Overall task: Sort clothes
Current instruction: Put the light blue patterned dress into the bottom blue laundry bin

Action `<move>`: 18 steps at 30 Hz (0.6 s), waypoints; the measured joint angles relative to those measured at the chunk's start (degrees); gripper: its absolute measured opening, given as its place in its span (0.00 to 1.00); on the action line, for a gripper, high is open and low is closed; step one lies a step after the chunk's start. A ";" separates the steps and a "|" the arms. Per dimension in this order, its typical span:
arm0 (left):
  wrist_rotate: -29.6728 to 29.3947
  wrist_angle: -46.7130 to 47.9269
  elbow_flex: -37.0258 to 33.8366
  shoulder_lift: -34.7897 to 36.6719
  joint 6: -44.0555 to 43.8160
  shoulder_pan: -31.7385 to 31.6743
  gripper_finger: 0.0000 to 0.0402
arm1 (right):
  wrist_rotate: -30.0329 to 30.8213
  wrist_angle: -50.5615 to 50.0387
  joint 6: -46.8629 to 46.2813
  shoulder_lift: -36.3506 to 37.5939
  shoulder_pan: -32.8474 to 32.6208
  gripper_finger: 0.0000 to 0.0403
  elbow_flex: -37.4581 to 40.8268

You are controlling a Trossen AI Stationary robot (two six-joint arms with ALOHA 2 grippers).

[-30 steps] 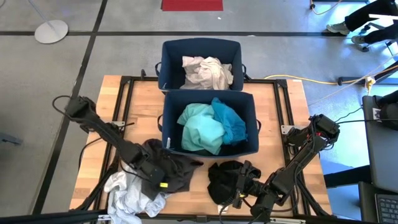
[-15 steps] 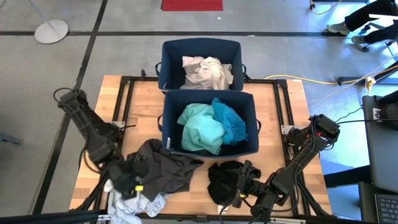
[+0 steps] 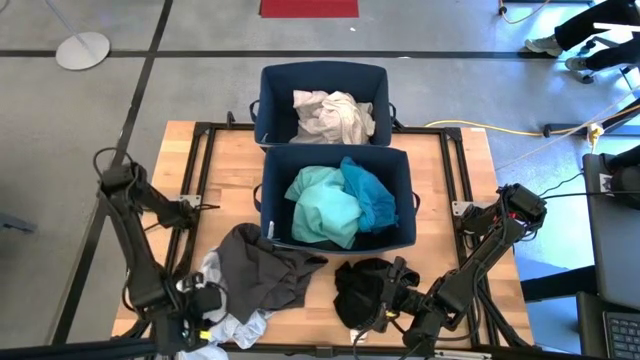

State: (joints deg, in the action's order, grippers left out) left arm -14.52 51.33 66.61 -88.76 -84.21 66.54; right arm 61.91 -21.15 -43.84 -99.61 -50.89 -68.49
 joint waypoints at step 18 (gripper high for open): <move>-3.16 -3.30 -3.41 -15.03 6.79 -0.54 0.41 | 0.01 0.08 0.51 0.00 1.53 0.67 0.00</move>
State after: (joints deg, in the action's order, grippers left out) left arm -17.68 48.03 63.20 -103.80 -77.42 66.00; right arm 61.92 -21.07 -43.33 -99.61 -49.36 -68.49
